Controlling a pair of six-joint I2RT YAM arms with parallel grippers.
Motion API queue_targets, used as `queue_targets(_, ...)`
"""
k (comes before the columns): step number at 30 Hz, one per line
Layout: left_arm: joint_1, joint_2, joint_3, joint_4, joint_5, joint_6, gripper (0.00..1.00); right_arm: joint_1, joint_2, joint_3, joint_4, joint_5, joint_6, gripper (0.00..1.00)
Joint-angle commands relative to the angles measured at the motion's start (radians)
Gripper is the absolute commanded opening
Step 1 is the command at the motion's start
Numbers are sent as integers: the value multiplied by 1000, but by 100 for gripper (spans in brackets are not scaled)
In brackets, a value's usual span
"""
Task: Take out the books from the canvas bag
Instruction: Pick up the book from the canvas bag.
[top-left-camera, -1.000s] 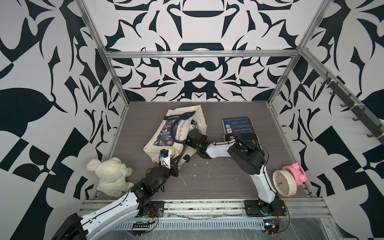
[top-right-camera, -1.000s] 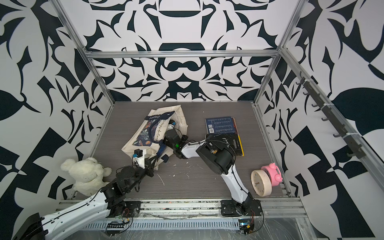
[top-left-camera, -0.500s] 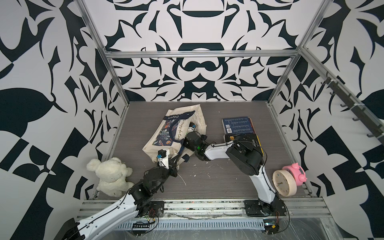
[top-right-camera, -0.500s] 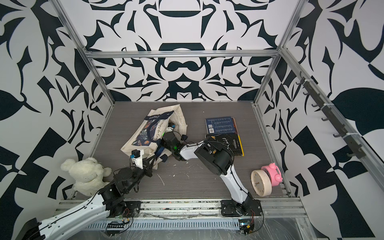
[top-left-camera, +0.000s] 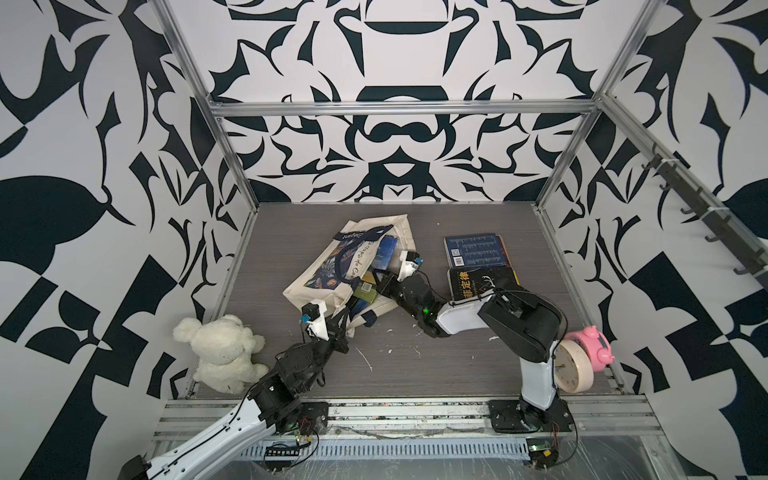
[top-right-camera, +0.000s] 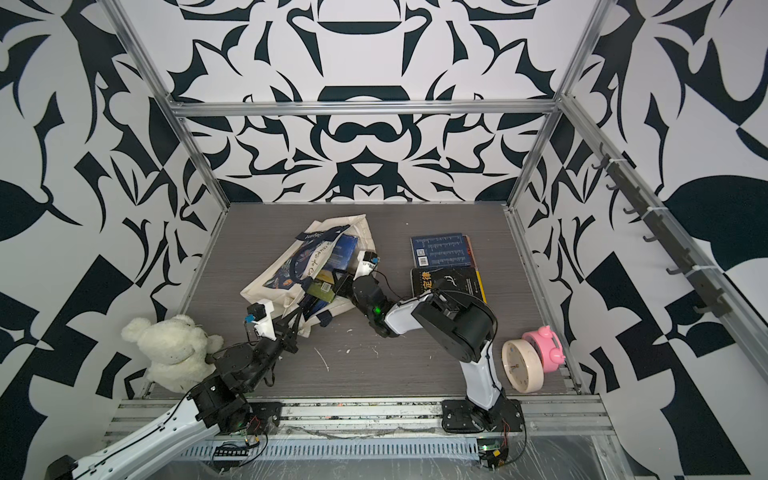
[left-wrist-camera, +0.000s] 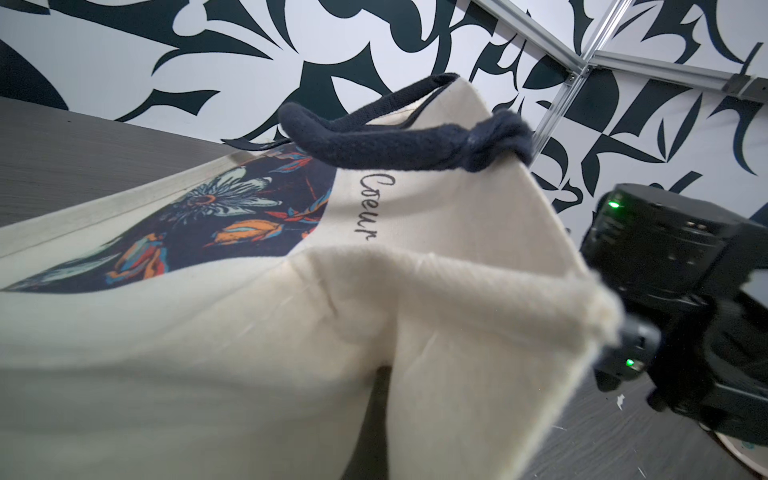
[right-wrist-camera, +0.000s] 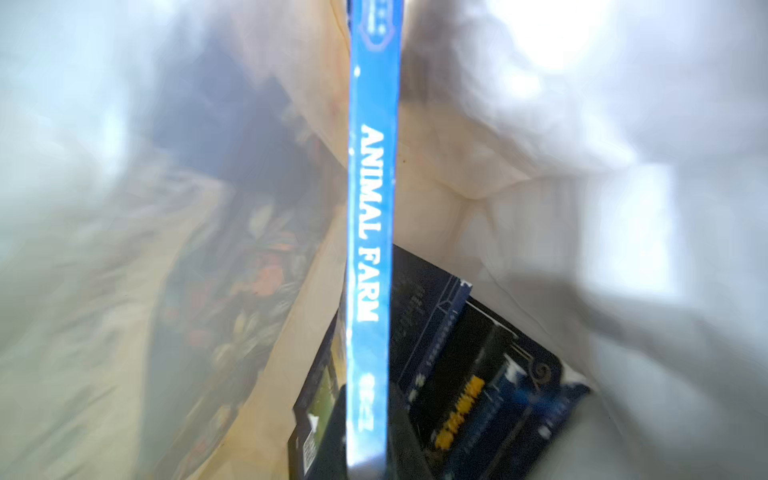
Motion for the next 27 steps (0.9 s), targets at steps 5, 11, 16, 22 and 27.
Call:
queue_targets(5,-1,39,5,78,-122,-6,0,-2,-237,-127,93,84,-75,0)
queue_targets(11,-2,73,15,58,-232,-28,0,-3,-463,-203,-29,134,-144,0)
queue_targets(16,-2,68,19,36,-275,-37,0,-16,-672,-262,-190,235,-196,0)
queue_targets(22,0,58,19,22,-302,-43,0,-90,-896,-321,-355,348,-183,0)
queue_targets(27,0,59,22,11,-306,-48,0,-161,-1022,-357,-426,392,-155,0)
